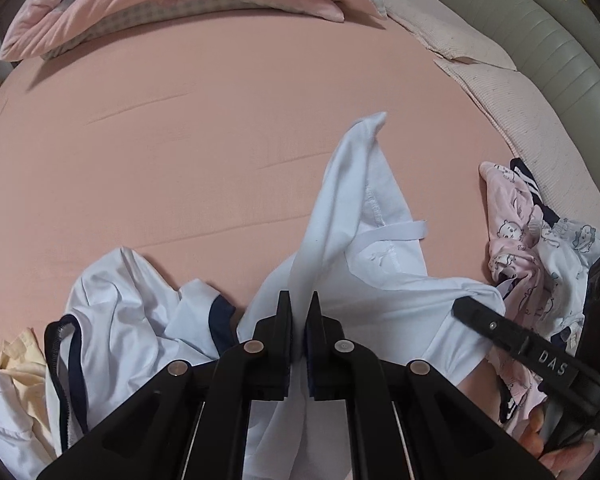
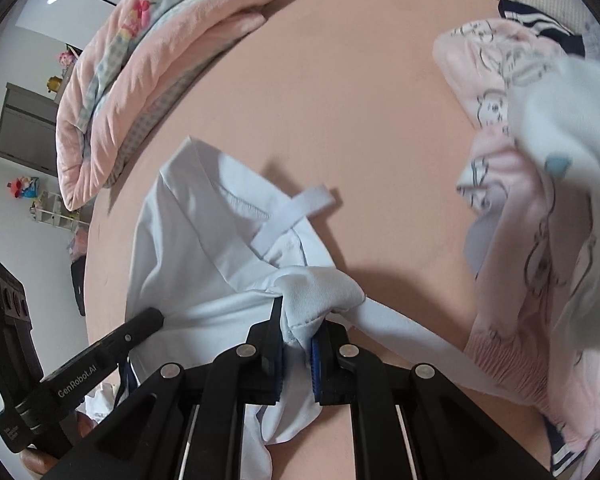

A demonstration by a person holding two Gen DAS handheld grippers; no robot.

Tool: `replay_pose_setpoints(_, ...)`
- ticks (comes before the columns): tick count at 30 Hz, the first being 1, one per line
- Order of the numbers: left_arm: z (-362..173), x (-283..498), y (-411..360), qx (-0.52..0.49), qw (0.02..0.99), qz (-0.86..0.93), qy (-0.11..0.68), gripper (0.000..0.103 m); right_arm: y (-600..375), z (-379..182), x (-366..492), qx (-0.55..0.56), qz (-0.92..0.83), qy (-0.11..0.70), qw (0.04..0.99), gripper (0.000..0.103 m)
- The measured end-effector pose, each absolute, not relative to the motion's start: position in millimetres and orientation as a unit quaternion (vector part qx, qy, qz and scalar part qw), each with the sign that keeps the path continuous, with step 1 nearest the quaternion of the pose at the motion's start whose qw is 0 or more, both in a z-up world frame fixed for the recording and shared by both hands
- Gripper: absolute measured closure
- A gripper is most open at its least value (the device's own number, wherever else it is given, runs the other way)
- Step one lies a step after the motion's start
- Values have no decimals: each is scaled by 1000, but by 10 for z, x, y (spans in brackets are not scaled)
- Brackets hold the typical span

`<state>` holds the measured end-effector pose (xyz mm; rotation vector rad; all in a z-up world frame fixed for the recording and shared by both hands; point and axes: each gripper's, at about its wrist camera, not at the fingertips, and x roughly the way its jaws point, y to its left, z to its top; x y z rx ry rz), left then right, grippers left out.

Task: Fold clothes
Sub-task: 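Lift the white shirt up off the bed with both tools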

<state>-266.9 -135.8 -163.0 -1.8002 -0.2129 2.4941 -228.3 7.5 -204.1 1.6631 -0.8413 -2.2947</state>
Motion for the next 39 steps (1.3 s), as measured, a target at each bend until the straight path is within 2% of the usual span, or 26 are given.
replay_pose_setpoints(7, -1586, -2736, -1535, -590, 26, 802, -89, 99, 273, -1962, -2342, 548, -788, -268, 84, 95)
replay_pose_setpoints(16, -1450, -2803, -1670, -585, 19, 803, -110, 99, -35, -1697, -2901, 522, -812, -240, 107, 95)
replay_pose_setpoints(19, -1351, -2819, -1750, -571, 10, 812, -123, 99, -89, -1500, -3047, 511, -812, -250, 133, 95)
replay_pose_setpoints(28, -1011, -2809, -2208, -530, -22, 831, -169, 99, -361, -811, -3169, 467, -840, -203, 188, 95)
replay_pose_setpoints(36, -943, -2800, -2410, -535, -2, 824, -186, 98, -526, -546, -3116, 459, -845, -184, 203, 95)
replay_pose_setpoints(38, -1005, -2866, -2382, -545, -3, 817, -185, 94, -548, -504, -3068, 459, -846, -176, 204, 95)
replay_pose_setpoints(39, -1029, -2882, -2359, -549, -5, 816, -180, 86, -542, -509, -3050, 462, -847, -172, 201, 95)
